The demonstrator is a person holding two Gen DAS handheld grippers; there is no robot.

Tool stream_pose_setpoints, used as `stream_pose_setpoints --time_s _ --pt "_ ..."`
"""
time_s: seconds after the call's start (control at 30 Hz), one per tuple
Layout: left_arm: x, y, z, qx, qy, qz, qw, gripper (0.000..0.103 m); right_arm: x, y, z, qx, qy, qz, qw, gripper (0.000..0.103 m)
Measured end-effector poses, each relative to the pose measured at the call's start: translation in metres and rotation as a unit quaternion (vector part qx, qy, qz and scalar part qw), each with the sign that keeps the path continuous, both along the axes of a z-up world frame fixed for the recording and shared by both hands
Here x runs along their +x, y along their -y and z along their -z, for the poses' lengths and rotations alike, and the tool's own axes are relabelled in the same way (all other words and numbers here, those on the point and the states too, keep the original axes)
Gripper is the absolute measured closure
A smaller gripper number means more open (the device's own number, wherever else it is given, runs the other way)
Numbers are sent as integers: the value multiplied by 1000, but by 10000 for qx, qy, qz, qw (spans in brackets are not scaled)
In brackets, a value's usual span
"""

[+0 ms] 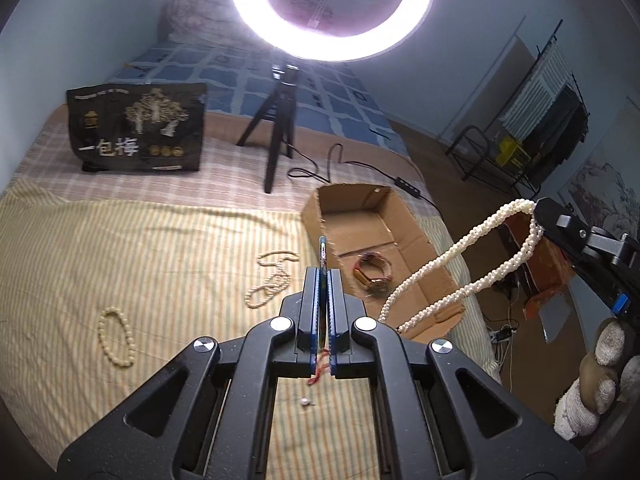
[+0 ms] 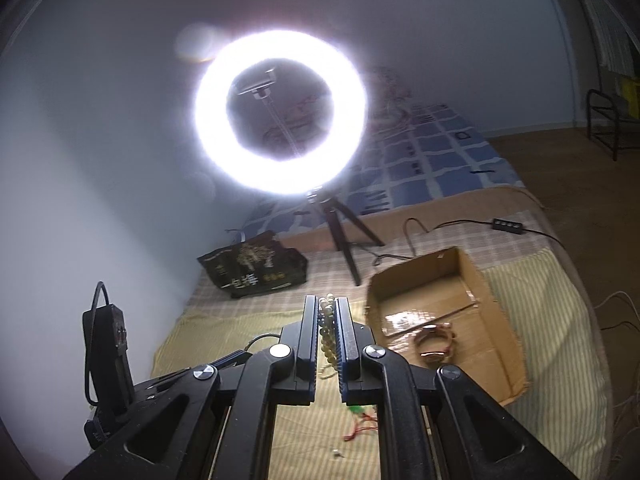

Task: Organize jewelry
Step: 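Carry the bangle into the box while the right tool carries the braided pearl necklace there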

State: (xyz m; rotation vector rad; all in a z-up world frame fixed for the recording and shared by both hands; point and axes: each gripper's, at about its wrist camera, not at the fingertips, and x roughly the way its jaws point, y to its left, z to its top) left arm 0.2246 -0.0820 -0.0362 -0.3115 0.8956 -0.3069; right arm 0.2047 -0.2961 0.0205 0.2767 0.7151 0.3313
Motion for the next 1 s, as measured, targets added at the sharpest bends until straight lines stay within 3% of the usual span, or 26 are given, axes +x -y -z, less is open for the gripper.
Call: stream_pose_setpoints --time_s 0.47,1.0 --pt "10 63 17 -45 -102 437 9990 102 2 60 18 -137 -169 549 9983 98" --pt "35 101 51 -64 -288 565 9980 102 22 92 75 -376 -786 822 9928 98"
